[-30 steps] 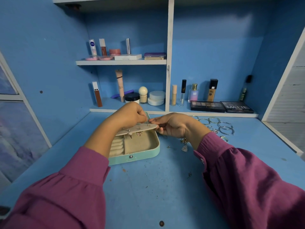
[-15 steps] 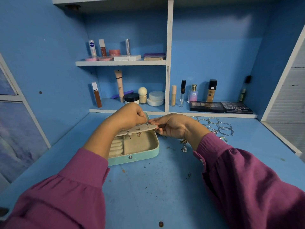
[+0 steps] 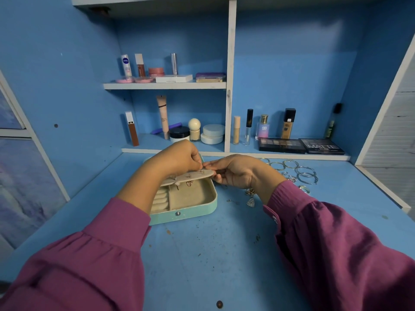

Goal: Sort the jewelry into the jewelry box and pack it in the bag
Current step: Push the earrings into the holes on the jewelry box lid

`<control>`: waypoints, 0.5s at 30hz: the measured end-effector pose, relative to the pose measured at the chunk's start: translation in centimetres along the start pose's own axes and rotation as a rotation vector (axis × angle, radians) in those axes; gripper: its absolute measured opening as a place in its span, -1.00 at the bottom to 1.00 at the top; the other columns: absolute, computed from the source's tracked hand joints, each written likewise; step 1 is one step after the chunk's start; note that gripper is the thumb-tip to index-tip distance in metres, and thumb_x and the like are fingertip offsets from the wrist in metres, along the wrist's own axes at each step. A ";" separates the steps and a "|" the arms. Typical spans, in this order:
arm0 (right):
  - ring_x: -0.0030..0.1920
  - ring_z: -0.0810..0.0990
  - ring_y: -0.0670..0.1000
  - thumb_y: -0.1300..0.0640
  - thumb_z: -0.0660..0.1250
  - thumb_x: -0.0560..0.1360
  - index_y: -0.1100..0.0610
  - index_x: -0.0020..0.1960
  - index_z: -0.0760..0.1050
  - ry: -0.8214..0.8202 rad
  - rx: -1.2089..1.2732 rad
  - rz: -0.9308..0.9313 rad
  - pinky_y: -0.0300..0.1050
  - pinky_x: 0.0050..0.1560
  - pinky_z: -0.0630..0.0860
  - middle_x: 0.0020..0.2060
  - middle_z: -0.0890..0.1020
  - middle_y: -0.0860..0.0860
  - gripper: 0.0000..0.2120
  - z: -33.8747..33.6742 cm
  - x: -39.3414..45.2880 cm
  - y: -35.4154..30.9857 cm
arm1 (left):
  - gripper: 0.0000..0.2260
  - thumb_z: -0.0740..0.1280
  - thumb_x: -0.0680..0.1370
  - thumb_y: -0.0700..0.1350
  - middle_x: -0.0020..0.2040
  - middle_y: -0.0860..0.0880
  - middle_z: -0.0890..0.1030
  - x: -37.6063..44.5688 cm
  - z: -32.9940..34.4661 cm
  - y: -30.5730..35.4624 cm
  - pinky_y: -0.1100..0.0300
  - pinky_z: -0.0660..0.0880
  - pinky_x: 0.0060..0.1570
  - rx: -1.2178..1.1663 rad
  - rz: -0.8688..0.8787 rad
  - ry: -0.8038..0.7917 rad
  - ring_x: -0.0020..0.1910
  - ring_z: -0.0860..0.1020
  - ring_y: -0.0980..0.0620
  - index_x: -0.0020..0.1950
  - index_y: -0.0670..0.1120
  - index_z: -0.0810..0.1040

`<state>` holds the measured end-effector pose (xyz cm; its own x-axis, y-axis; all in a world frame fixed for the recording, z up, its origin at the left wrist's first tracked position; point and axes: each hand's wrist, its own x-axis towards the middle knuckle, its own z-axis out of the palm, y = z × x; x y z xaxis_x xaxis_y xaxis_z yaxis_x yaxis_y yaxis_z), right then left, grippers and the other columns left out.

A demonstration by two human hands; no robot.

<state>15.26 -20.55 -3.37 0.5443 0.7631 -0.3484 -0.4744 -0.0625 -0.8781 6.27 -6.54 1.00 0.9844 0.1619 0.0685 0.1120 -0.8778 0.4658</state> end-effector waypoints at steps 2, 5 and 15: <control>-0.42 0.53 -0.10 0.37 0.19 0.56 0.27 -0.08 0.54 0.002 -0.001 0.003 -0.38 -0.48 0.46 -0.34 0.63 0.09 -0.85 0.0 0.0 0.0 | -0.86 0.35 0.49 -0.25 -0.25 0.12 0.63 0.0 -0.4 0.1 0.18 0.50 -0.04 0.028 0.014 -0.030 -0.16 0.57 0.10 -0.21 -0.07 0.65; -0.43 0.54 -0.10 0.36 0.20 0.55 0.27 -0.10 0.54 0.008 -0.006 0.002 -0.37 -0.47 0.47 -0.34 0.62 0.10 -0.85 0.0 0.0 0.0 | -0.88 0.34 0.49 -0.25 -0.19 0.09 0.65 0.1 -0.7 0.2 0.13 0.52 -0.02 0.063 0.021 -0.048 -0.11 0.59 0.07 -0.16 -0.11 0.67; -0.42 0.53 -0.09 0.37 0.19 0.56 0.28 -0.08 0.54 0.010 -0.006 0.014 -0.35 -0.49 0.47 -0.32 0.61 0.10 -0.84 -0.1 0.0 -0.1 | -0.87 0.37 0.47 -0.24 -0.21 0.06 0.62 0.5 -0.4 0.3 0.13 0.53 -0.02 0.112 0.017 -0.053 -0.13 0.58 0.06 -0.23 -0.04 0.59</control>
<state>15.36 -20.57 -3.36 0.5444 0.7556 -0.3642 -0.4778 -0.0775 -0.8750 6.70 -6.54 1.54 0.9917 0.1254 0.0278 0.1068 -0.9256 0.3631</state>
